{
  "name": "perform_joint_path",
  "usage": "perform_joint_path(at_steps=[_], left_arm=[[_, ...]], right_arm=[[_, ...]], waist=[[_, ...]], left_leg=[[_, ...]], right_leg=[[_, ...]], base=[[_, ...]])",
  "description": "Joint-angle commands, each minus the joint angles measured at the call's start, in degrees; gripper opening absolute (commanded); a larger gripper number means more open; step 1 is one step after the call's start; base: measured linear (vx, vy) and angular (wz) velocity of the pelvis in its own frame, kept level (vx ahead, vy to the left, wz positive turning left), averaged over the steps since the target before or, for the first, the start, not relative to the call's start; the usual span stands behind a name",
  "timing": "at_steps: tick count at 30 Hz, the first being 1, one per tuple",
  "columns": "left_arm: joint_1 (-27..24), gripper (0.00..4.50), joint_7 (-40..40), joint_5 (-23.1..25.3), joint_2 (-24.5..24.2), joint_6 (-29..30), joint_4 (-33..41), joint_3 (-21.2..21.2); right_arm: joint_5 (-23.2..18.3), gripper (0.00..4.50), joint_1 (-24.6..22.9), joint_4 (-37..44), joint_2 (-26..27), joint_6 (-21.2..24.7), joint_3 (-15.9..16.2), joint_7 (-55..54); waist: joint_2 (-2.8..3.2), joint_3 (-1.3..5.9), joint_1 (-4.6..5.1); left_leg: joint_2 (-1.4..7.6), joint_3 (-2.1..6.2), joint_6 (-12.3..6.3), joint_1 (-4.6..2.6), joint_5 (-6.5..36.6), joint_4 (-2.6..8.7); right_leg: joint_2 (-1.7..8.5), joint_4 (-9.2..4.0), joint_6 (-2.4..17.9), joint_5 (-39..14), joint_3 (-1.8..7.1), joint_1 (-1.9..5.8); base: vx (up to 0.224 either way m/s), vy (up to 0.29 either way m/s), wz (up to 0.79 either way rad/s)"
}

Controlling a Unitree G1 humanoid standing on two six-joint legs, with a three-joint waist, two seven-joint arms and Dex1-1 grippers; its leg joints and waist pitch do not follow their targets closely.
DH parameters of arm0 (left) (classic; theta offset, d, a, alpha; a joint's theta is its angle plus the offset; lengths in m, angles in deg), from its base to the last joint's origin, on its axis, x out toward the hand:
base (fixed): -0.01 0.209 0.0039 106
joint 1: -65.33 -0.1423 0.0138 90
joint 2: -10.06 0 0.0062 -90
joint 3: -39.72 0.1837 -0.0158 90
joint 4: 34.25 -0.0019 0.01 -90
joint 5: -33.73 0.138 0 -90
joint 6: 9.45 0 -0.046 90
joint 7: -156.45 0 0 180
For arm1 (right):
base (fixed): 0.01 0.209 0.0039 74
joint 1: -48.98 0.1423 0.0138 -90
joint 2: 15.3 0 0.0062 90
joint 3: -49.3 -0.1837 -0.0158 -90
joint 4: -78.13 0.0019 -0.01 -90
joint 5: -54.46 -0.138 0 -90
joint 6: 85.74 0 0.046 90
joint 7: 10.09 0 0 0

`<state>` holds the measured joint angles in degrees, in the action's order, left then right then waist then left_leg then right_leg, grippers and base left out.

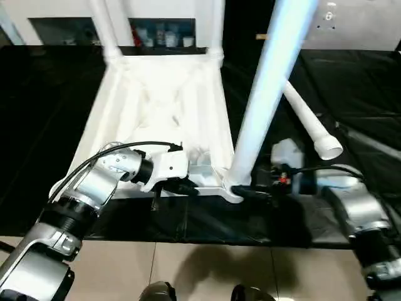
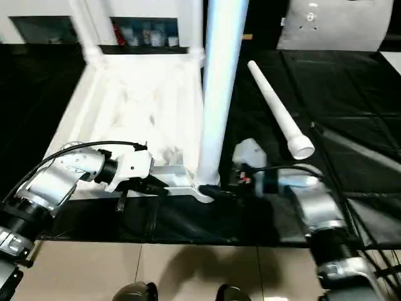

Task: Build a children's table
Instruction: Rotate leg to tighten

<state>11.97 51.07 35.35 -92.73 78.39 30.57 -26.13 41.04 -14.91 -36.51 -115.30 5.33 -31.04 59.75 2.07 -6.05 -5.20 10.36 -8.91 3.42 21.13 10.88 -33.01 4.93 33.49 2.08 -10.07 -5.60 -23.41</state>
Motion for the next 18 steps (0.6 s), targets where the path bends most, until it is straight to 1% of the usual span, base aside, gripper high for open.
perform_joint_path(at_steps=[1,2,3,4,6,7,8,10,11,12,14,15,16,17,18], left_arm=[[0.29,0.00,3.93,1.40,0.26,-2.24,0.26,3.16],[0.35,0.00,3.99,1.40,0.26,-2.37,0.11,3.17],[0.43,0.00,4.09,1.37,0.21,-2.53,-0.10,3.17],[0.54,0.00,4.17,1.40,0.20,-2.80,-0.43,3.15],[0.70,0.00,4.29,1.46,0.12,-3.13,-0.98,3.07],[0.69,0.00,4.28,1.43,0.09,-3.08,-1.08,3.02],[0.70,0.00,4.29,1.41,0.09,-3.06,-1.26,2.93],[0.53,0.00,4.44,1.39,-0.06,-3.02,-1.41,2.87],[0.41,0.00,4.49,1.38,-0.07,-2.88,-1.47,2.81],[0.32,0.00,4.40,1.39,-0.05,-2.65,-1.49,2.73],[-0.45,0.00,3.63,0.59,0.36,-0.76,-1.04,1.90],[-0.45,0.00,3.63,0.59,0.36,-0.76,-1.04,1.90],[-1.10,0.00,2.35,-0.45,1.05,1.60,-0.07,0.92],[-1.10,0.00,2.35,-0.45,1.05,1.60,-0.07,0.92],[-1.68,0.00,-0.45,-1.09,2.22,5.26,1.36,-0.32]], right_arm=[[-0.36,3.77,0.75,-0.22,-0.65,1.00,0.84,1.40],[-0.37,3.73,0.83,-0.35,-0.65,1.07,0.90,1.62],[-0.34,3.52,0.96,-0.56,-0.63,1.12,0.93,1.85],[-0.36,3.41,1.18,-0.92,-0.59,1.11,0.95,2.16],[-0.61,3.34,1.50,-1.22,-0.57,1.55,0.92,3.01],[-0.69,3.14,1.47,-1.13,-0.57,1.77,0.91,3.23],[-0.72,3.14,1.45,-1.09,-0.52,2.01,0.84,3.56],[-0.88,2.89,1.20,-0.84,-0.55,3.08,0.93,4.01],[-0.99,2.89,1.02,-0.73,-0.55,3.59,0.96,4.14],[-1.11,2.87,0.83,-0.59,-0.51,3.91,0.94,4.13],[-2.62,2.75,-0.63,0.92,0.16,7.16,0.25,3.22],[-2.62,2.75,-0.63,0.92,0.16,7.16,0.25,3.22],[-3.57,2.75,-1.93,2.52,1.19,10.09,-0.39,0.92],[-3.57,2.75,-1.93,2.52,1.19,10.09,-0.39,0.92],[-3.45,2.74,-3.36,4.33,2.91,11.56,-0.86,-3.01]], waist=[[-0.33,4.31,0.39],[-0.36,4.29,0.39],[-0.37,4.24,0.38],[-0.49,4.38,0.32],[-0.49,4.37,0.32],[-0.49,4.37,0.33],[-0.44,4.38,0.32],[-0.41,4.37,0.29],[-0.35,4.43,0.24],[-0.41,4.36,0.25],[-0.39,4.29,0.25],[-0.42,4.23,0.24],[-0.46,4.13,0.29],[-0.45,4.08,0.22],[-0.39,4.06,0.32]], left_leg=[[2.88,0.06,-8.79,-0.32,3.11,2.95],[2.86,0.05,-8.73,-0.32,3.29,2.96],[2.85,0.03,-8.61,-0.31,3.44,2.97],[2.84,0.03,-8.36,-0.29,3.29,2.95],[2.86,0.03,-8.26,-0.27,3.37,2.95],[2.85,0.03,-8.23,-0.24,3.40,2.94],[2.88,0.04,-8.21,-0.29,3.39,2.94],[2.81,0.01,-8.19,-0.24,3.56,2.89],[2.83,0.02,-8.12,-0.27,3.63,2.87],[2.88,0.03,-7.89,-0.26,4.11,2.92],[2.92,0.08,-7.40,-0.28,5.03,3.00],[2.91,0.06,-7.01,-0.28,5.61,3.04],[2.87,0.01,-6.47,-0.31,6.48,3.11],[2.97,0.00,-6.21,-0.36,6.52,3.19],[2.92,0.09,-5.85,-0.29,7.13,3.23]], right_leg=[[3.73,-2.15,16.14,-2.71,3.13,3.80],[3.71,-2.21,16.03,-3.01,3.13,3.78],[3.72,-2.25,15.90,-3.29,3.17,3.78],[3.81,-2.18,15.80,-3.56,3.20,3.86],[3.78,-2.20,15.74,-3.83,3.18,3.83],[3.79,-2.20,15.70,-3.89,3.18,3.84],[3.76,-2.19,15.72,-3.86,3.19,3.77],[3.74,-2.23,15.75,-4.08,3.20,3.80],[3.78,-2.20,15.73,-4.17,3.20,3.80],[3.81,-2.28,15.62,-4.85,3.21,3.76],[3.80,-2.39,15.41,-6.26,3.23,3.75],[3.85,-2.49,15.20,-7.22,3.26,3.71],[3.83,-2.66,14.84,-8.63,3.28,3.66],[3.85,-2.70,14.63,-8.85,3.37,3.64],[3.90,-2.74,14.41,-9.83,3.32,3.60]], base=[[0.000,0.000,0.00],[0.000,0.000,0.00],[0.000,0.000,0.00],[0.000,0.000,0.00],[0.000,0.000,0.00],[0.000,0.000,0.00],[0.000,0.000,0.00],[0.000,0.000,0.00],[0.000,0.000,0.00],[0.000,0.000,0.00],[0.000,0.000,0.00],[0.000,0.000,0.00],[0.000,0.000,0.00],[0.000,0.000,0.00],[0.000,0.000,0.00]])
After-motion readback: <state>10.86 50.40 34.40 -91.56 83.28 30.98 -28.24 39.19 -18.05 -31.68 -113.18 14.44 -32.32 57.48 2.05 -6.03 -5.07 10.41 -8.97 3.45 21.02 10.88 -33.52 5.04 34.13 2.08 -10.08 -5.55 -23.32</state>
